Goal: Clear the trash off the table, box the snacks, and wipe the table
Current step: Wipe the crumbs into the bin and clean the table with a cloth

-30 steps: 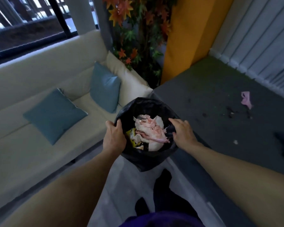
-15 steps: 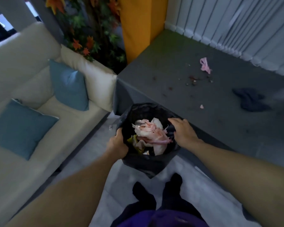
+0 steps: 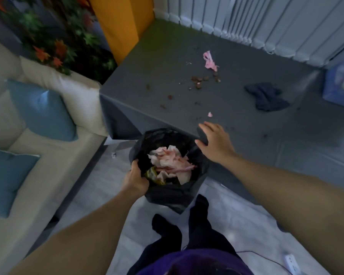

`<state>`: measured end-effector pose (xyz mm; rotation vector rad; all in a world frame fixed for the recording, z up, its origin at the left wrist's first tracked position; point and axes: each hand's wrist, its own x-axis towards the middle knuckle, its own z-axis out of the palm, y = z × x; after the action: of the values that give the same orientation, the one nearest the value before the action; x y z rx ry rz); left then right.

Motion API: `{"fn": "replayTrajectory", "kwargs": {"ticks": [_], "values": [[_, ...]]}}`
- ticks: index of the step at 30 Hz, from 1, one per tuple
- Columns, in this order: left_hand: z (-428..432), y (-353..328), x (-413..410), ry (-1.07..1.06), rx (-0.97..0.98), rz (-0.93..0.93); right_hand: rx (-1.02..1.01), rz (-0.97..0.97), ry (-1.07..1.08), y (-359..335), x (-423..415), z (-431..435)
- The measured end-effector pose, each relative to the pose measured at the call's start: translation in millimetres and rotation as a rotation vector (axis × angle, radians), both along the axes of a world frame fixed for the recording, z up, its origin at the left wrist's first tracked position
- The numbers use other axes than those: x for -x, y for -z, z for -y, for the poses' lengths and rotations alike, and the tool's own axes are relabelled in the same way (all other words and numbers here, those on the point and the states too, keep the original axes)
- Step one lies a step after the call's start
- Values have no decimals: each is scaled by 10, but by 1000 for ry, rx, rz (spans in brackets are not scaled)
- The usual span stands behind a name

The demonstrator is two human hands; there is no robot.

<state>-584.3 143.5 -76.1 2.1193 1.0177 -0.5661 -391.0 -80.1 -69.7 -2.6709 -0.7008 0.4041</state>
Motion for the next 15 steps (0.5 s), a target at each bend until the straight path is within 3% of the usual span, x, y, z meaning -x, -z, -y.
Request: {"fn": "replayTrajectory", "kwargs": {"ticks": [15], "values": [[559,208,-457,-146,-31,-12,-18,90,251,191,-871,964]]}}
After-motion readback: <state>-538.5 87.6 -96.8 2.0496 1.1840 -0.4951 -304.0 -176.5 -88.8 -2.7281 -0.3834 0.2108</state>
